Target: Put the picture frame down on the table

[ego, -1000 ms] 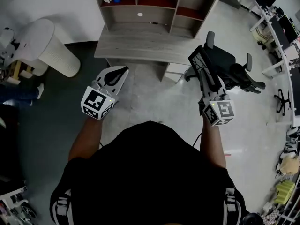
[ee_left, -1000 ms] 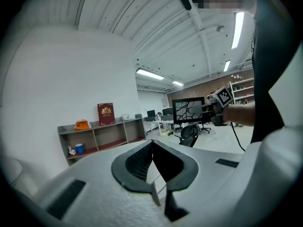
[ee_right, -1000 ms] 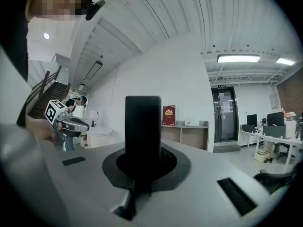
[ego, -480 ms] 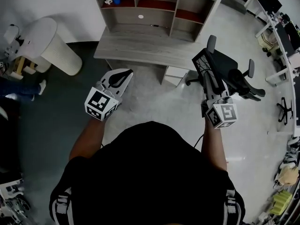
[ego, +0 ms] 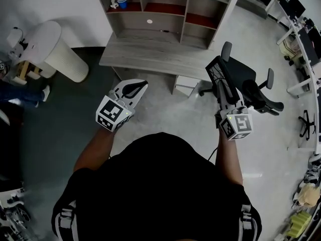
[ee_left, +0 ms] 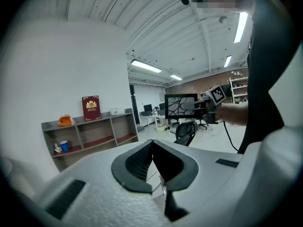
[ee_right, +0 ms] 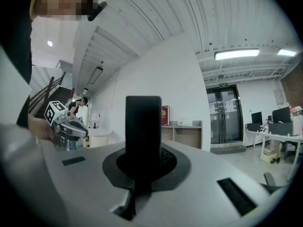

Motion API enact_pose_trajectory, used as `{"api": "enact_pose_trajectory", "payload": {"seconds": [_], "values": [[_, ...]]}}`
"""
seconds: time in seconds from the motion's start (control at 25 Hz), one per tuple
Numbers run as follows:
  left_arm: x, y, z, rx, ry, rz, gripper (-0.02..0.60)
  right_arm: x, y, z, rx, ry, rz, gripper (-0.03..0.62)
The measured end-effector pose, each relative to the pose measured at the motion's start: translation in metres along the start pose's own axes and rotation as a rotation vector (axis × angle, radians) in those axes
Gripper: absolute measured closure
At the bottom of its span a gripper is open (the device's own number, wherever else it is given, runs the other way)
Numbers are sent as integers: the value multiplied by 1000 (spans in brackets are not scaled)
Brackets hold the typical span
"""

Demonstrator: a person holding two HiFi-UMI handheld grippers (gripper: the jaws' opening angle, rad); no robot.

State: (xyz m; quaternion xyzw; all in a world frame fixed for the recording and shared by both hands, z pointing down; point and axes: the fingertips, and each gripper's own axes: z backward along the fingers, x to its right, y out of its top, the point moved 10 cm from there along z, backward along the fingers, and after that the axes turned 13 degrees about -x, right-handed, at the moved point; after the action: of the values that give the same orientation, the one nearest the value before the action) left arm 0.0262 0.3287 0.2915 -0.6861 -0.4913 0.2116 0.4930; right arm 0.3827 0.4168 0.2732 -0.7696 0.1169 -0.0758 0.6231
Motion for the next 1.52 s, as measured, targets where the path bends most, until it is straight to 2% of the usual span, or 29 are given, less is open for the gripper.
{"api": "enact_pose_trajectory", "payload": {"seconds": [0.16, 0.48, 0.68, 0.84, 0.96, 1.16, 1.32, 1.52], "values": [[3, 2, -11, -21, 4, 1, 563, 12, -4, -3, 6, 29, -14, 576], [6, 0, -16, -53, 60, 37, 563, 31, -16, -11, -1, 82, -47, 576], [4, 5, 10, -13, 148, 15, 563, 30, -19, -26, 1, 122, -57, 576], [1, -4, 26, -26, 186, 46, 563, 22, -15, -43, 2, 160, -55, 576], [-1, -7, 38, 27, 225, 34, 563, 12, -13, -51, 13, 197, -66, 576], [-11, -11, 53, 75, 236, -8, 563, 2, -15, -46, -16, 160, -35, 576], [-24, -20, 47, 92, 181, -25, 563, 1, -12, -42, -19, 121, -32, 576], [-48, -21, 38, 101, 184, -71, 563, -5, -7, -47, -24, 67, -26, 576]]}}
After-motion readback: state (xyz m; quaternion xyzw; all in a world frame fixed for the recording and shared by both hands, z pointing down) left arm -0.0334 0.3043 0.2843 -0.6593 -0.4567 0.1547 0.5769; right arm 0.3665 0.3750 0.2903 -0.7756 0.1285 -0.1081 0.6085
